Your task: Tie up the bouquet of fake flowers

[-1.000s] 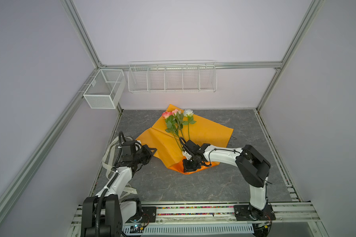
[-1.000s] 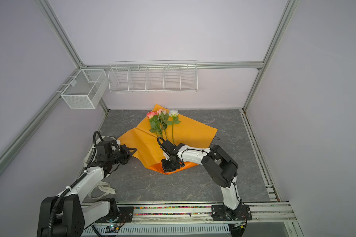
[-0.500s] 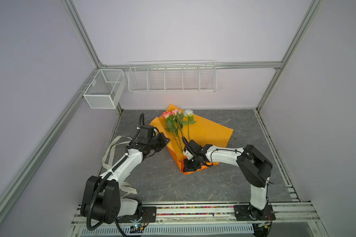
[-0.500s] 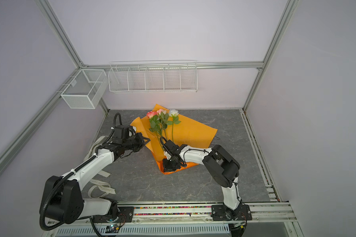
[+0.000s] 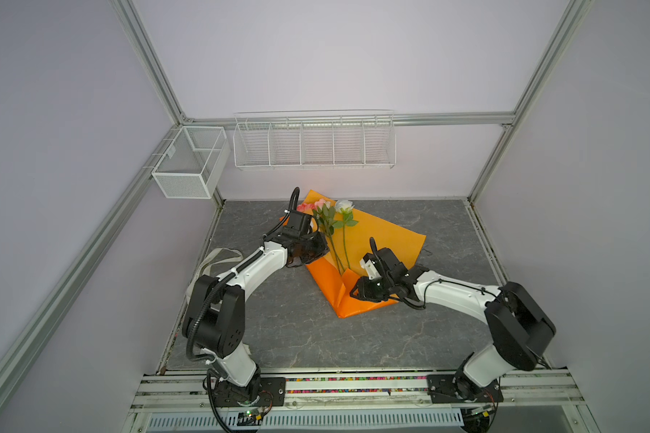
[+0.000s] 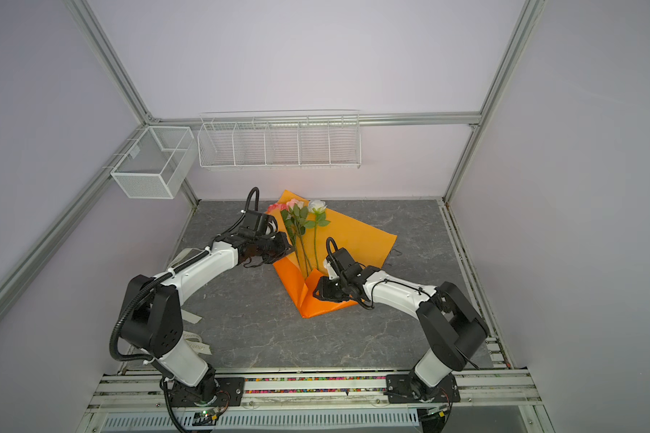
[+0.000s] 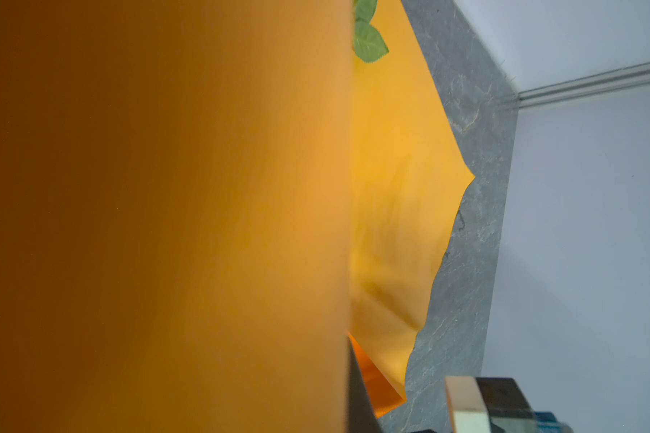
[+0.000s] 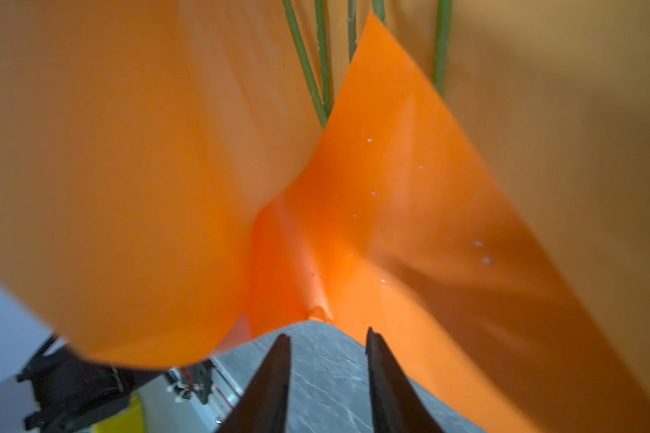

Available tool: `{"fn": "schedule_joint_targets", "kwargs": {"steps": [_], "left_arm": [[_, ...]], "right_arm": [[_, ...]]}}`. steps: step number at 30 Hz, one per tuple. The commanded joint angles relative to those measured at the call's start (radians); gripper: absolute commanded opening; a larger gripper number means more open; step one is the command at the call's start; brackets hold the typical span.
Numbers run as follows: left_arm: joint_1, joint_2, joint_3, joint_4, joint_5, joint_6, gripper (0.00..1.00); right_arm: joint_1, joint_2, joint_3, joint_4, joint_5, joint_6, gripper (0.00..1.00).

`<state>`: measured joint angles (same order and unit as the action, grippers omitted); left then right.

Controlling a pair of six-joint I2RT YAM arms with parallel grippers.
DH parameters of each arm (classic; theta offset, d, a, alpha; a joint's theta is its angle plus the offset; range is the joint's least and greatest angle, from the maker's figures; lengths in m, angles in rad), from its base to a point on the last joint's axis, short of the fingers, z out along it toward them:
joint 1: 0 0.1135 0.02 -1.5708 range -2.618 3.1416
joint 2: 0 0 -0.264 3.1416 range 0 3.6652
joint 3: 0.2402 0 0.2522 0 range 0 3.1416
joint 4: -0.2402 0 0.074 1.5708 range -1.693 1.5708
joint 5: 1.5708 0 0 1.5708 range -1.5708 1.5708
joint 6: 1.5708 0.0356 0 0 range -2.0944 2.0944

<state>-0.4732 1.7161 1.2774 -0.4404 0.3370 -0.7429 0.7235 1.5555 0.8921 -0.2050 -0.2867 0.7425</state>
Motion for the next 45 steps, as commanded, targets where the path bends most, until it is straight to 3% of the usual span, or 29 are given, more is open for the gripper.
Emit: {"fn": "schedule_joint_targets", "kwargs": {"steps": [1, 7, 9, 14, 17, 20, 25, 26, 29, 31, 34, 39, 45], "left_arm": [[-0.044, 0.067, 0.085, -0.101, -0.017, 0.069, 0.02], [-0.091, 0.188, 0.207, -0.177, -0.032, 0.095, 0.03], [-0.094, 0.208, 0.227, -0.189, -0.036, 0.097, 0.03], [-0.095, 0.222, 0.244, -0.184, -0.043, 0.085, 0.04], [-0.095, 0.232, 0.253, -0.190, -0.061, 0.076, 0.04], [-0.095, 0.243, 0.267, -0.191, -0.057, 0.071, 0.05], [-0.093, 0.251, 0.291, -0.208, -0.083, 0.075, 0.13], [-0.089, 0.251, 0.297, -0.219, -0.088, 0.081, 0.17], [-0.071, 0.236, 0.308, -0.227, -0.066, 0.103, 0.55], [-0.058, 0.205, 0.299, -0.203, -0.023, 0.132, 0.66], [-0.031, 0.143, 0.260, -0.154, 0.027, 0.147, 0.73], [0.062, 0.021, 0.099, 0.011, 0.095, 0.093, 0.71], [0.184, 0.008, -0.010, 0.147, 0.179, 0.036, 0.59]], "right_arm": [[-0.012, -0.108, -0.081, 0.039, 0.066, 0.022, 0.51], [-0.012, -0.142, -0.063, 0.131, -0.022, -0.028, 0.73], [-0.013, -0.124, -0.045, 0.160, -0.058, -0.046, 0.76], [-0.010, -0.009, 0.059, 0.079, -0.019, -0.068, 0.76], [-0.009, 0.076, 0.103, 0.136, -0.087, -0.067, 0.68], [-0.009, 0.144, 0.155, 0.124, -0.078, -0.066, 0.59], [-0.015, 0.199, 0.183, 0.117, -0.048, -0.076, 0.27], [-0.018, 0.207, 0.185, 0.116, -0.050, -0.075, 0.20], [-0.037, 0.231, 0.174, 0.128, -0.069, -0.059, 0.07], [-0.060, 0.242, 0.154, 0.154, -0.090, -0.028, 0.07], [-0.084, 0.252, 0.131, 0.188, -0.118, -0.001, 0.07], [-0.105, 0.282, 0.148, 0.183, -0.164, -0.015, 0.07], [-0.111, 0.327, 0.188, 0.167, -0.212, -0.025, 0.09]]}}
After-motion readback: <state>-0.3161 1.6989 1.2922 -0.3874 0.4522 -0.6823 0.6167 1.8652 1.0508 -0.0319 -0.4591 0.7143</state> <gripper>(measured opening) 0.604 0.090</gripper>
